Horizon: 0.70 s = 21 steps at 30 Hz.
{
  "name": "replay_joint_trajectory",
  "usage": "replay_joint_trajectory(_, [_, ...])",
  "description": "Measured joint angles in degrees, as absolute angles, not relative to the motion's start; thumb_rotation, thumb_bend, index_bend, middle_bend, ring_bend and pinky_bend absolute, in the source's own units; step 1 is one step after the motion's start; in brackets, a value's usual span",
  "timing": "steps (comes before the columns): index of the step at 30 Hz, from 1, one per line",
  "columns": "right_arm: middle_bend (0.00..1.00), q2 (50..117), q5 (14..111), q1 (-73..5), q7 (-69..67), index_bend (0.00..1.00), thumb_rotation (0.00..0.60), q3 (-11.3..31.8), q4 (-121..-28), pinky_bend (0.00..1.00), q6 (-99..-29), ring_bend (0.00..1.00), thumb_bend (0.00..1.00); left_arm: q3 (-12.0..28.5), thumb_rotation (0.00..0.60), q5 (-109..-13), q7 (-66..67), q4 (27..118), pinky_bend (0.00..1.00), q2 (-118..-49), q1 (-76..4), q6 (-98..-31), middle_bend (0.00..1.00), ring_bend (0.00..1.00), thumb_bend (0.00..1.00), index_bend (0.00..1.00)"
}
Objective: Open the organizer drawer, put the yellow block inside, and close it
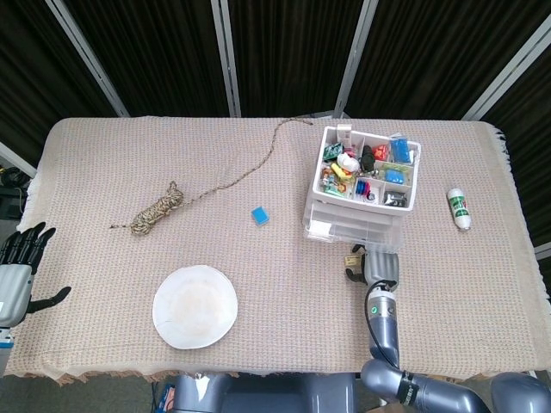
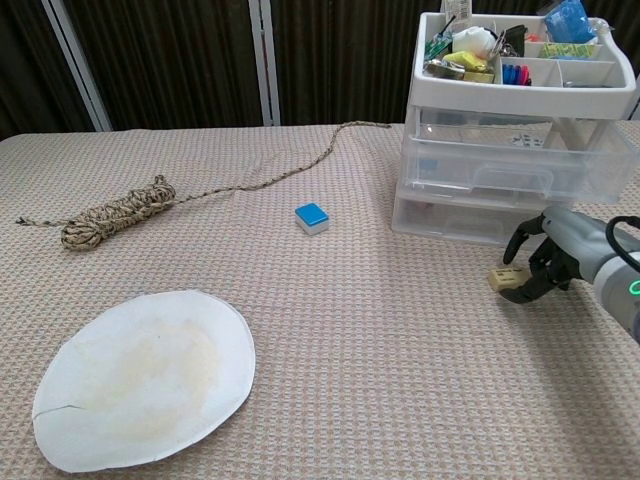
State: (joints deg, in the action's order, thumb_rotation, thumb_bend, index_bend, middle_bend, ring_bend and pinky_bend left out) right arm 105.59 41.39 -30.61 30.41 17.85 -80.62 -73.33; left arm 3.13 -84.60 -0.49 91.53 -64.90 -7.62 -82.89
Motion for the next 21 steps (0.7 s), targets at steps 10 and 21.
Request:
replay_joint_trajectory(10, [0.83,106.5,41.1,-30.6,30.5,0.60,0.600,18.3,-79.0,0.48,-72.8,0.77,0.15,3.1,0.600,-84.5,-0.7,91.7,0.00,-64.8,-7.7,-82.7,0.00,0.00,0.21,0.03])
replay_joint_trajectory(21, [0.83,106.4,43.4,-29.8,29.1,0.62,0.600,18.1,-80.1,0.48,-74.2,0.77,0.15,3.1,0.600,-84.5,-0.8,91.7,0.00,-64.7,-7.7,-82.7,0.00,0.00,0.21,0.03])
